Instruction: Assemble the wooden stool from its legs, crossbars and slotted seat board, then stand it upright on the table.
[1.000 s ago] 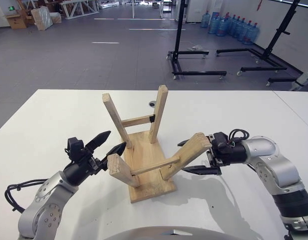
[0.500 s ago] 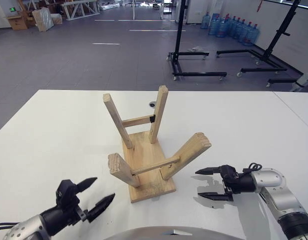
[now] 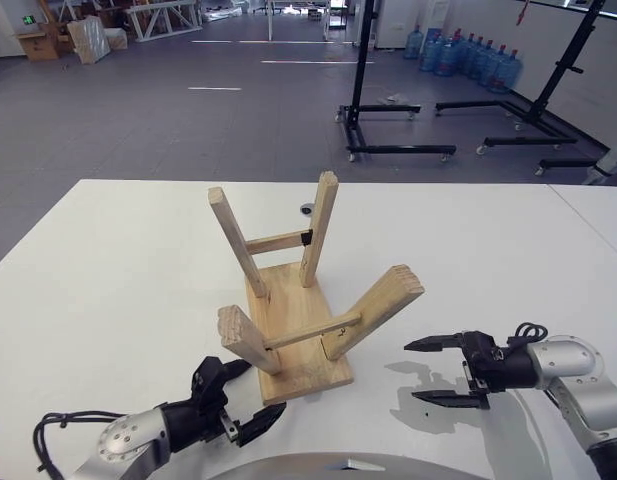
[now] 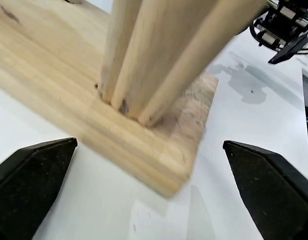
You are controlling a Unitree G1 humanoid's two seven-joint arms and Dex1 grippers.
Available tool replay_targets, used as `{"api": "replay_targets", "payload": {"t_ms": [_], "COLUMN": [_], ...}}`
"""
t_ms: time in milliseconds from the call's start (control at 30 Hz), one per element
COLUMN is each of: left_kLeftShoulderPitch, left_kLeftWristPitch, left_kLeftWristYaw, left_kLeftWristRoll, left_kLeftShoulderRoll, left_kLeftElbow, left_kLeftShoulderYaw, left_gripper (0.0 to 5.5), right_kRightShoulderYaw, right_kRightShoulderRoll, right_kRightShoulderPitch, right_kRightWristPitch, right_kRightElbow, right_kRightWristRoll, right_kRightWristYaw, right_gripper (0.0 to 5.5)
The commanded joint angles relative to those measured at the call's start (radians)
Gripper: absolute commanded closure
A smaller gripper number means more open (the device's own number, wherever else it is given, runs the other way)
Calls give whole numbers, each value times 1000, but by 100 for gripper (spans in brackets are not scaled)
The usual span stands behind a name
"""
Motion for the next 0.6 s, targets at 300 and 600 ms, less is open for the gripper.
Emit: {"api": "replay_targets", "payload": {"t_ms": [300,600], "left_kLeftShoulderPitch": [-210,-356], "left_kLeftWristPitch": [-11,-57], "left_kLeftWristYaw": [97,169], "left_kLeftWristRoll": [85,81], "left_kLeftShoulderRoll": [-142,-255], "left_kLeftElbow": [293,468], "left_kLeftShoulderYaw": [-104,-51], "left_gripper": [10,10], "right_kRightShoulderYaw": [-129,-349], "right_kRightShoulderRoll": [-34,-129], "right_kRightShoulderPitch": [-4,89], "right_kRightWristPitch": [-80,387], "right_kRightElbow": [114,-166], "right_kRightWristRoll": [62,497], "right_kRightWristYaw": [62,101], "right_gripper": [183,183]}}
